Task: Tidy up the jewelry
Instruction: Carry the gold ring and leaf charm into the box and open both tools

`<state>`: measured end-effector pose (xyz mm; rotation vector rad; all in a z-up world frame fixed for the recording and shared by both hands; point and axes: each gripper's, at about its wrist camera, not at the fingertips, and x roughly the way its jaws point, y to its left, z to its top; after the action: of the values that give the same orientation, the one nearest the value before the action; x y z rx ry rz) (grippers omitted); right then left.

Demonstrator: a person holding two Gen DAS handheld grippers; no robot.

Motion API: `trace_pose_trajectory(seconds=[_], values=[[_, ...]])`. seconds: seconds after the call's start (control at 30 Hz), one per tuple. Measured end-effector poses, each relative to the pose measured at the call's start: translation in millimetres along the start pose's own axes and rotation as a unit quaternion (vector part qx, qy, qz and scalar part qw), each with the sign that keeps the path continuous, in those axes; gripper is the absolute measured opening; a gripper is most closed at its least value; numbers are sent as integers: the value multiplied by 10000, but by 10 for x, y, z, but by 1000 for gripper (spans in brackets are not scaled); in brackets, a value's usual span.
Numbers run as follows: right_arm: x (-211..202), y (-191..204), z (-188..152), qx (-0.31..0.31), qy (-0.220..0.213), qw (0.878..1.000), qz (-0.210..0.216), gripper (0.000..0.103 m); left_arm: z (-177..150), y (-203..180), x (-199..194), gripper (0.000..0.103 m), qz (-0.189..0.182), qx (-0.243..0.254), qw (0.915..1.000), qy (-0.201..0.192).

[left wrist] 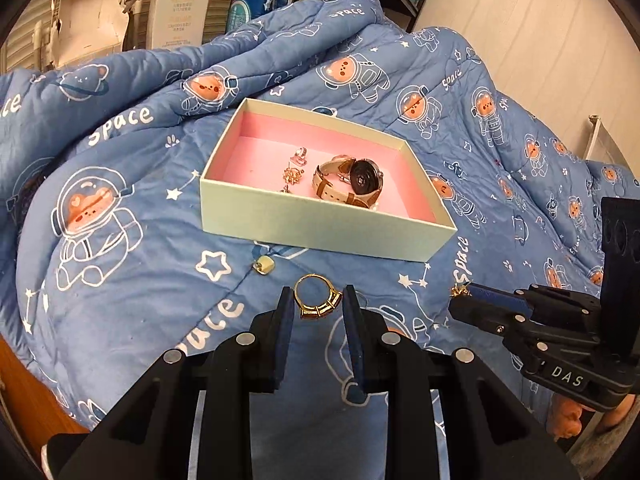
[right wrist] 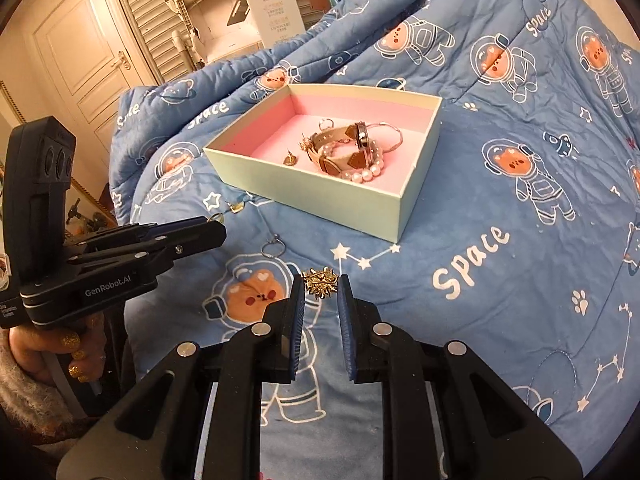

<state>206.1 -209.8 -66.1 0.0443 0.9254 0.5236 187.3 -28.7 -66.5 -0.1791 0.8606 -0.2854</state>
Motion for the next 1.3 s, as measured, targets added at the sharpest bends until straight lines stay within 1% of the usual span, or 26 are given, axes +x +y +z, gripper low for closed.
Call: trace_pose_trajectory(seconds=[0.07,0.23,0.4,0.53,0.6,0.67,0.83,1.03,1.13,1.23,1.3], values=[[-23,40,83,-24,-54,9999,91,17,73,13,-28,24,-3,57,10000,-44],[-23,106,282,-157,-131,9997,99,17,261,30,-50,24,10,208,9997,-111],[-9,119,468,-209,-196,9995,132,17,446,65,12,24,57,275,9996,-70],[63,71,622,-145,-131,9998,59,17,607,107,94,24,105,286,9995,-2],[113,32,701,-99,-65,9998,129,17,682,121,128,24,138,331,9994,17],[160,19,756,-144,-3,9998,136,17,761,131,187,24,175,391,9990,90],[317,-3,880,-291,300,9991,6,17,860,160,414,24,334,593,9965,480],[470,-29,960,-451,607,9971,-21,17,914,195,562,24,306,666,9945,750],[527,-76,1005,-339,660,9972,29,17,938,194,611,24,307,663,9938,841],[590,-105,1077,-170,677,9974,175,17,968,186,686,24,343,702,9926,929],[658,-81,1121,-217,705,9972,131,17,986,182,744,24,369,740,9915,1004]])
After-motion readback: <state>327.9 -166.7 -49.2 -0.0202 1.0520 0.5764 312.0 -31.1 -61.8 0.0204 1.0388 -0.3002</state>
